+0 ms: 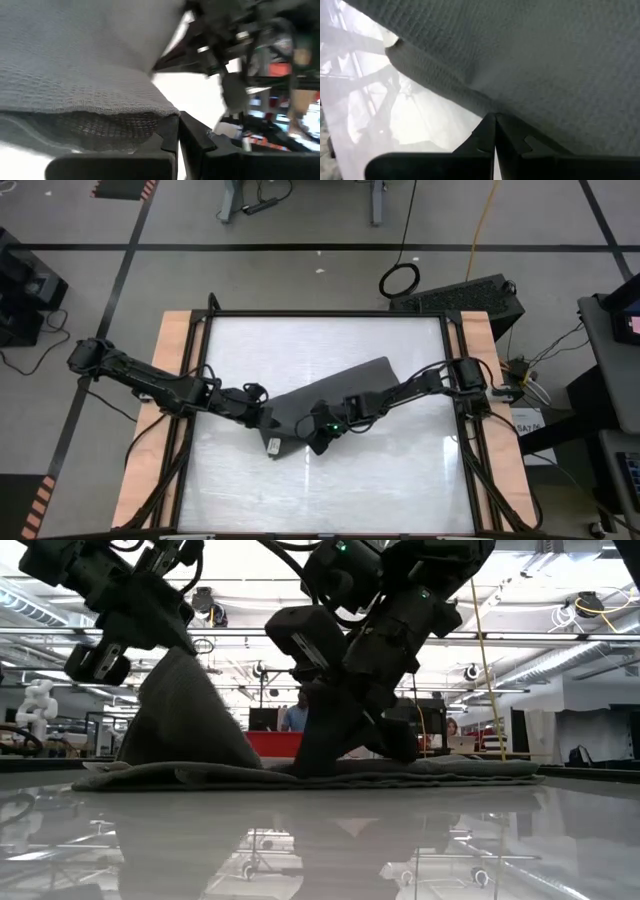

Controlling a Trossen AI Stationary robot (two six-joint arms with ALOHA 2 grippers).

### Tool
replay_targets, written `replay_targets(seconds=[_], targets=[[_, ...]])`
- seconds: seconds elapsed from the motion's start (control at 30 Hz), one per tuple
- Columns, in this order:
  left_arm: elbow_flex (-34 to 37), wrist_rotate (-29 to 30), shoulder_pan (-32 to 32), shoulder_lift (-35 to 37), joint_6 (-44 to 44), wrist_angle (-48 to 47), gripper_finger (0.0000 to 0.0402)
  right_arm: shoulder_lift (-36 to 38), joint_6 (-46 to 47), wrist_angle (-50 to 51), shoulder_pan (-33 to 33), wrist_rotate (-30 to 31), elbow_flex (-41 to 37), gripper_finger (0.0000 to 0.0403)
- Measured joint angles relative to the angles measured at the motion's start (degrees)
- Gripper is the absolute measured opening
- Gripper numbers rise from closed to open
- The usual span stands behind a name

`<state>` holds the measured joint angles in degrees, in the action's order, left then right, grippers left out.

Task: Roll towel into tight, uniform cylinder
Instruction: Roll the gray towel

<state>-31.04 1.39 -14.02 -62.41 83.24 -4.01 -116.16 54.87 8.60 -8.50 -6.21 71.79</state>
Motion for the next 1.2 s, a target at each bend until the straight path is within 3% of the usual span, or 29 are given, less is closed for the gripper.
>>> replay_targets(seconds=[0.27,0.43,0.8,0.97,1.2], targets=[[-0.01,-0.77,-0.44,0.22,0.3,3.85,0.0011,0.0,0.38,3.27,0.19,1.46,0.0,0.0],[-0.01,-1.45,-3.89,0.22,0.33,4.64,0.0011,0.0,0.54,3.85,0.27,1.62,0.0,0.0],[-0.03,8.29,-10.24,-0.63,1.13,4.55,0.0014,0.0,2.35,5.27,0.25,2.14,0.0,0.0],[-0.03,8.81,-10.4,-0.61,4.78,5.79,0.0068,0.0,2.99,5.27,0.25,2.19,0.0,0.0],[-0.03,0.84,-10.4,-0.44,6.92,9.31,0.0185,0.0,2.99,5.27,0.27,1.8,0.0,0.0]])
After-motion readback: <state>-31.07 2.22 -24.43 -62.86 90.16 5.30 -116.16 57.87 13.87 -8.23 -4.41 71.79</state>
